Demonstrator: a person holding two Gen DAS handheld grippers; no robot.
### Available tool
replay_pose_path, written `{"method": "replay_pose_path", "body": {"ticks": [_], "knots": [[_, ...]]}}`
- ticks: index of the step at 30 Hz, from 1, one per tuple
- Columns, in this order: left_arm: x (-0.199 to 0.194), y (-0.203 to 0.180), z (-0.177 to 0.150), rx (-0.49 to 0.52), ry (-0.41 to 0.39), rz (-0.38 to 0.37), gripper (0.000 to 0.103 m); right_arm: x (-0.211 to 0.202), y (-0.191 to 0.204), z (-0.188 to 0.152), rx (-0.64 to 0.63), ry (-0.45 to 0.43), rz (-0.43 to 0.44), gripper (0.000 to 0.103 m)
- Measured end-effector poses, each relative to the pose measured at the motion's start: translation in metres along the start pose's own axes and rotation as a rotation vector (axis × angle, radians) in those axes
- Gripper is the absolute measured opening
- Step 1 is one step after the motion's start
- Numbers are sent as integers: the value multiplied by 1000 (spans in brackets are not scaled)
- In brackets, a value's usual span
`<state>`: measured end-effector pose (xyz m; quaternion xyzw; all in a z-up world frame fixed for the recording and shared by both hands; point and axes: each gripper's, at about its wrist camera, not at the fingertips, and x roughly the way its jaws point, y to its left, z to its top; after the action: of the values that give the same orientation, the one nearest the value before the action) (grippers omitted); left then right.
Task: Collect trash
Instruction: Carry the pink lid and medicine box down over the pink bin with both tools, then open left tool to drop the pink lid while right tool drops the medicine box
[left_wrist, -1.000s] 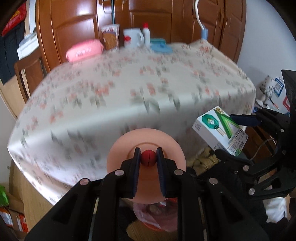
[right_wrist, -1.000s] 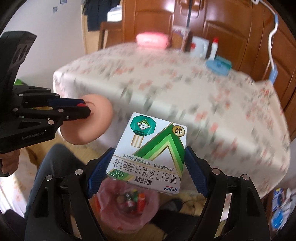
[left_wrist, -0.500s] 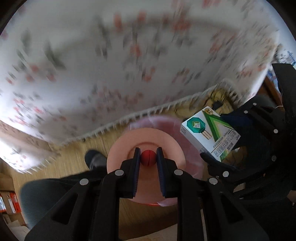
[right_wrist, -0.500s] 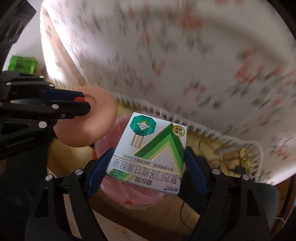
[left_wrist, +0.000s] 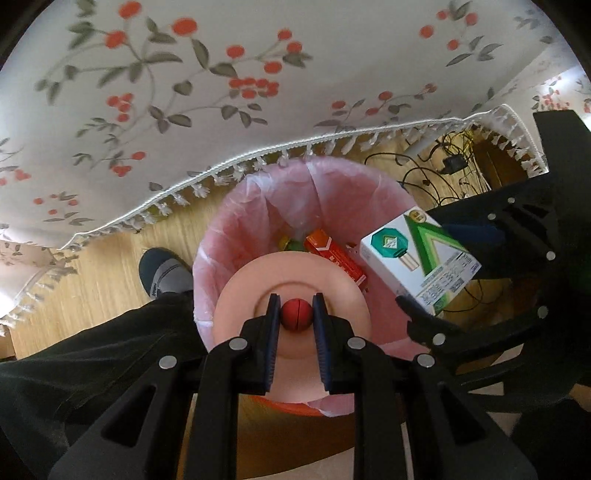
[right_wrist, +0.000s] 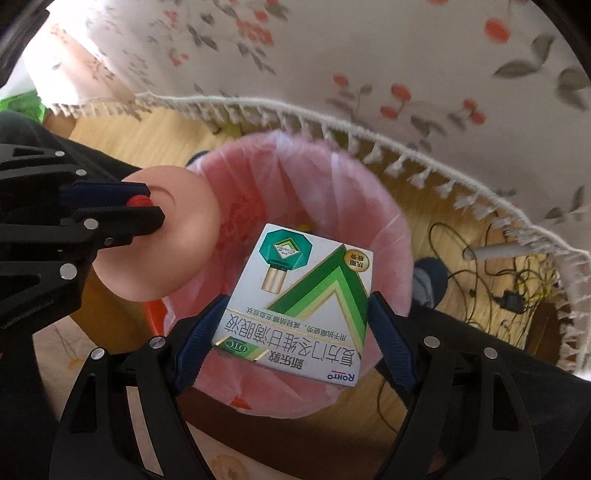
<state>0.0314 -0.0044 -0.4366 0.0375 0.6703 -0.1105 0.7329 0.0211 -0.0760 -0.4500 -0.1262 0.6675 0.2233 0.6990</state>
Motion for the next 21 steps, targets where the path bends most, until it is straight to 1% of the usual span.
{"method": "replay_pose_path", "body": {"ticks": [5, 12, 15, 19, 21], "knots": [[17, 3, 4, -9, 36, 3, 18, 14, -8, 1, 18, 25, 19, 77], [28, 4, 5, -14, 72, 13, 18, 32, -4, 6, 6, 63, 34, 78], [28, 5, 5, -21, 73, 17, 23, 39, -4, 6, 5, 80, 36, 78], [30, 7, 4, -29, 79, 31, 25, 44, -5, 5, 8, 88, 40, 79], [29, 9, 4, -35, 75, 45, 30, 44, -5, 5, 4, 88, 30, 80]]}}
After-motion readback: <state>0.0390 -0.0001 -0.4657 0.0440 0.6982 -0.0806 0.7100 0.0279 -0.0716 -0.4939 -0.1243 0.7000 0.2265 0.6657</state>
